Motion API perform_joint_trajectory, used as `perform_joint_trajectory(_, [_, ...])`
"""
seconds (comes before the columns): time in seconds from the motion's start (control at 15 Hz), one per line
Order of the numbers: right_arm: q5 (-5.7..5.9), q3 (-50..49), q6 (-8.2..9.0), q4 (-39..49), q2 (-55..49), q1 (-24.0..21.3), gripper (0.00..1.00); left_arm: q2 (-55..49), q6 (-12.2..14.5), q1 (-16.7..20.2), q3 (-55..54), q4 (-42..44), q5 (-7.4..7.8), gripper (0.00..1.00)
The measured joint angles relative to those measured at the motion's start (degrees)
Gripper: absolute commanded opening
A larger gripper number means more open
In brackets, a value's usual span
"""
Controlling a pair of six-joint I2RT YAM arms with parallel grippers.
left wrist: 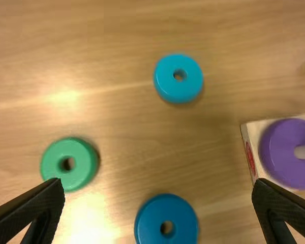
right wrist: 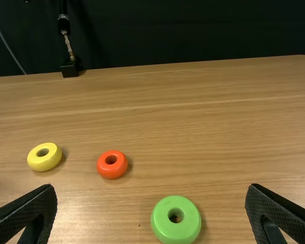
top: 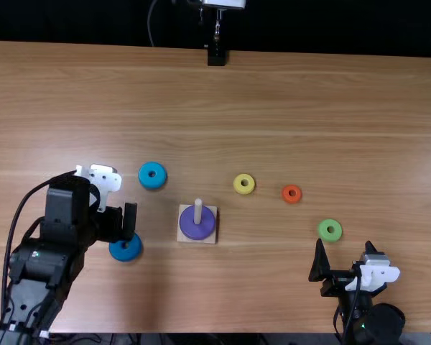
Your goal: Build the Hanoi tower: stack the rings onto the peg from bottom to top in this color order: purple, dark blue, light blue, dark green, light green, yellow, orange.
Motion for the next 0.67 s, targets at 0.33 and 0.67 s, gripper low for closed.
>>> perform_joint_trajectory(0.33, [0.02, -0.02, 0.02, 0.00, 0.00, 0.02, 1.00, 5.03, 0.07, -0.87, -1.57, -4.76, 0.98, 1.00])
perform_joint_trajectory(0.67, [0.02, 0.00, 0.00, -0.02, 0.00, 0.00, 1.00, 8.68, 2.19, -8.68, -2.05, -10.36, -5.27, 1.00])
